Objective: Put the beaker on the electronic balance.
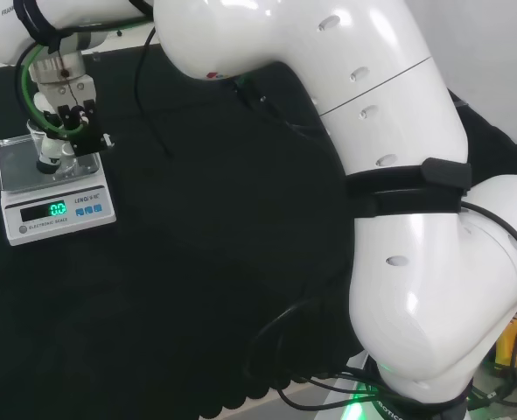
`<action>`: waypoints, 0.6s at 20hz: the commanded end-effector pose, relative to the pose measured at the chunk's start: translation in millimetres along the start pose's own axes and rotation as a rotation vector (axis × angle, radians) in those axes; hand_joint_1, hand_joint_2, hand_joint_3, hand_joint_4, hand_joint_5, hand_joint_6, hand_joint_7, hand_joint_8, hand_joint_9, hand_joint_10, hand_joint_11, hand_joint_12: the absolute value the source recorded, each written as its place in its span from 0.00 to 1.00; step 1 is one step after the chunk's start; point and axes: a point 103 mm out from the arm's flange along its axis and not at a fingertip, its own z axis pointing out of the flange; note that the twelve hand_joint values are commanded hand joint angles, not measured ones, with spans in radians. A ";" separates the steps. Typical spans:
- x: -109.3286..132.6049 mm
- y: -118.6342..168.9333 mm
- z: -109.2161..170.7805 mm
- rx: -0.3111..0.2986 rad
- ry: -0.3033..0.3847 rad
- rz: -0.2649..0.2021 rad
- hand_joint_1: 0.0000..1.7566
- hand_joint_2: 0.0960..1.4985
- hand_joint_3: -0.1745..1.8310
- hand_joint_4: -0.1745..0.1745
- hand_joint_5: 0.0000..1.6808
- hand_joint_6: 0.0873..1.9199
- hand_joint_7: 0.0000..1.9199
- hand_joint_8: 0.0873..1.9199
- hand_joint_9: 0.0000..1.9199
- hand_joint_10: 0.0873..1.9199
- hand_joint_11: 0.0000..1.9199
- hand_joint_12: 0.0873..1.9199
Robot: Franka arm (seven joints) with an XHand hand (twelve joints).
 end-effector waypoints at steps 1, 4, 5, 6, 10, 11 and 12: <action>-4.1 -8.0 -15.8 -0.038 0.022 -0.002 0.45 0.32 0.39 0.51 0.01 0.01 0.08 0.48 0.22 0.45 0.15 0.73; -7.0 -15.4 -29.4 -0.084 0.032 -0.004 0.40 0.35 0.29 0.61 0.00 0.00 0.01 0.21 0.10 0.44 0.02 0.76; -8.1 -18.6 -33.5 -0.101 0.036 -0.005 0.40 0.36 0.26 0.63 0.00 0.00 0.00 0.12 0.07 0.44 0.01 0.75; -9.9 -22.5 -37.8 -0.115 0.040 -0.006 0.39 0.37 0.25 0.65 0.00 0.00 0.00 0.05 0.05 0.43 0.00 0.74; -19.0 -39.0 -54.9 -0.146 0.049 0.003 0.38 0.39 0.20 0.69 0.00 0.00 0.00 0.00 0.01 0.44 0.00 0.70; -21.6 -43.2 -59.7 -0.154 0.051 0.007 0.37 0.39 0.20 0.70 0.00 0.00 0.00 0.00 0.01 0.44 0.00 0.69; -25.1 -48.0 -64.4 -0.163 0.053 0.010 0.37 0.39 0.20 0.70 0.00 0.00 0.00 0.00 0.01 0.44 0.00 0.69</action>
